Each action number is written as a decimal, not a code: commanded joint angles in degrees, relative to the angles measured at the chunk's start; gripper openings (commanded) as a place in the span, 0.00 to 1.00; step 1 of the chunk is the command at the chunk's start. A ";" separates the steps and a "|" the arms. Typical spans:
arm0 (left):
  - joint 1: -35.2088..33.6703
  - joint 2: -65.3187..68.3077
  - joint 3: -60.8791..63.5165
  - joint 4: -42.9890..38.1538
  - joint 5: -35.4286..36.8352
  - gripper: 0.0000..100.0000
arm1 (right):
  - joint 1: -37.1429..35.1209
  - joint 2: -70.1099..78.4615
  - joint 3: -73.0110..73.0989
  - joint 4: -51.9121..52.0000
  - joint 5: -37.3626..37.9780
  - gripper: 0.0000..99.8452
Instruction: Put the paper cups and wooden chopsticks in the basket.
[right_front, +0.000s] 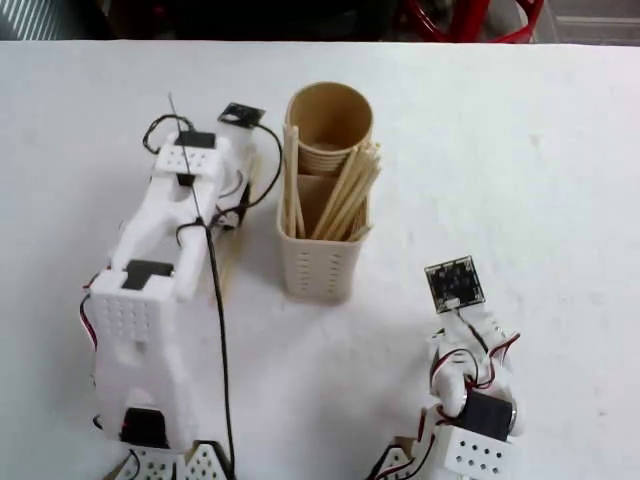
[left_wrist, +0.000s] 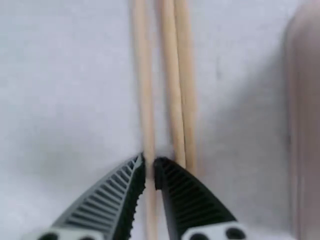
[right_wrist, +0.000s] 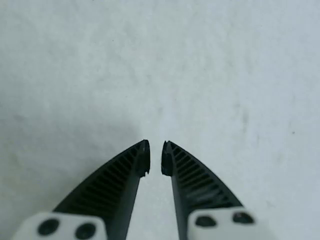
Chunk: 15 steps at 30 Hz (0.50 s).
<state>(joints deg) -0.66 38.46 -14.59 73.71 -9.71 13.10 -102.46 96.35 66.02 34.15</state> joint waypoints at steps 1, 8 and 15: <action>-0.57 0.22 -2.02 0.26 -0.26 0.02 | 0.22 -0.31 0.53 0.22 0.26 0.06; -6.64 -10.68 0.26 3.78 2.11 0.02 | 0.22 -0.31 0.53 0.22 0.26 0.06; -7.34 -34.33 7.12 5.63 2.90 0.02 | 0.22 -0.31 0.53 0.22 0.26 0.06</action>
<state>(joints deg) -8.57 17.89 -8.18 78.02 -7.69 13.10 -102.46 96.35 66.02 34.15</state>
